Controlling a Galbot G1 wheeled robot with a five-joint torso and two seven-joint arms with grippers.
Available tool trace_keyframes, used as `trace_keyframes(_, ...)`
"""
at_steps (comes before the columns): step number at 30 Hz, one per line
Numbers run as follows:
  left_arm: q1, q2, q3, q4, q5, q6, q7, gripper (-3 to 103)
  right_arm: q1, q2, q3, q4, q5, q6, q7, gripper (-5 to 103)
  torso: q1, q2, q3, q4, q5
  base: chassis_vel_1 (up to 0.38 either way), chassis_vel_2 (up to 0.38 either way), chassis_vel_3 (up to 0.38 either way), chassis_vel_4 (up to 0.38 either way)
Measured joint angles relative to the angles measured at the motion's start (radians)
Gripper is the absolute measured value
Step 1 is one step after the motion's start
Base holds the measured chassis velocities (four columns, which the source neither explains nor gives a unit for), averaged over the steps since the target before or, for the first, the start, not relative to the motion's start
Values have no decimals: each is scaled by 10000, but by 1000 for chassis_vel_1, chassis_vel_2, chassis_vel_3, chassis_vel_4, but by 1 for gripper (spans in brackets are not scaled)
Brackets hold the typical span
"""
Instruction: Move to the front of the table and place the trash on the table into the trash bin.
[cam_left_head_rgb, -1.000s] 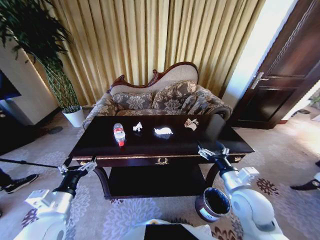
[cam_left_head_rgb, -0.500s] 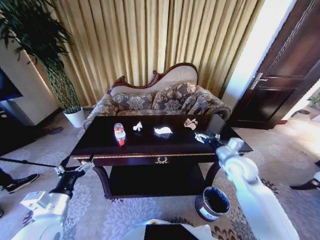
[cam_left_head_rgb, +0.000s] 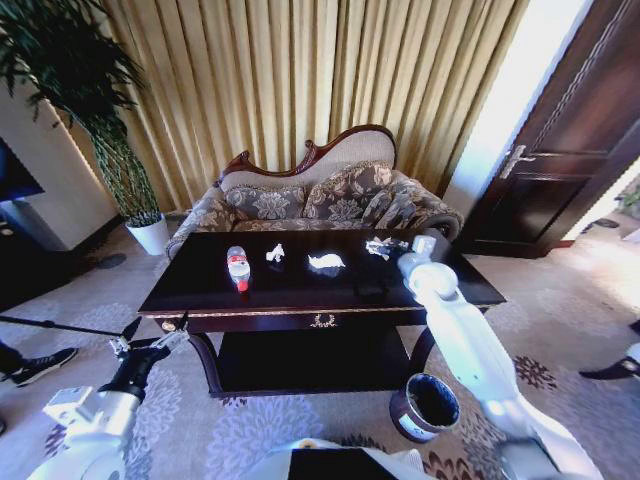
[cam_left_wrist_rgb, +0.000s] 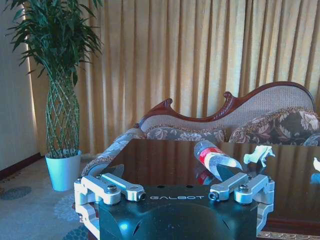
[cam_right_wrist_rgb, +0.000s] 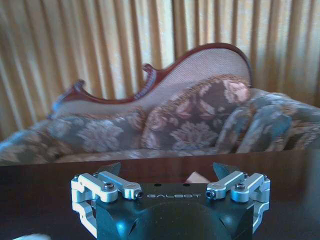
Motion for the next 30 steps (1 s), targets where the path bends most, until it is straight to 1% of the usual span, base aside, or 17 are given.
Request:
trace_keyframes(2,-18,-36,13,0,25,4,0,100,424,125,-116,-524,-309,-194,203,100,0,0,1,-2,2,0,0,0,0)
trace_keyframes(3,-18,-36,13,0,25,4,0,100,424,125,-116,-524,-309,-194,203,100,0,0,1,-2,2,0,0,0,0)
trace_keyframes(6,-103,-51,14,0,41,4,0,100,961,252,-246,-1107,-453,-644,549,100,0,0,0,-3,1,0,0,0,0)
trace_keyframes(11,-204,-82,78,0,71,5,-2,100,1260,319,-334,-1606,-718,-837,748,100,-1,0,0,-2,1,0,0,0,0)
trace_keyframes(24,-290,-144,240,0,221,-20,22,100,1421,418,-127,-2504,-866,-824,936,100,-1,1,0,-2,2,0,0,0,0)
trace_keyframes(30,-287,-131,215,0,202,-49,40,100,1302,540,97,-2904,-1048,-614,971,100,-2,1,-1,-2,1,0,0,0,0)
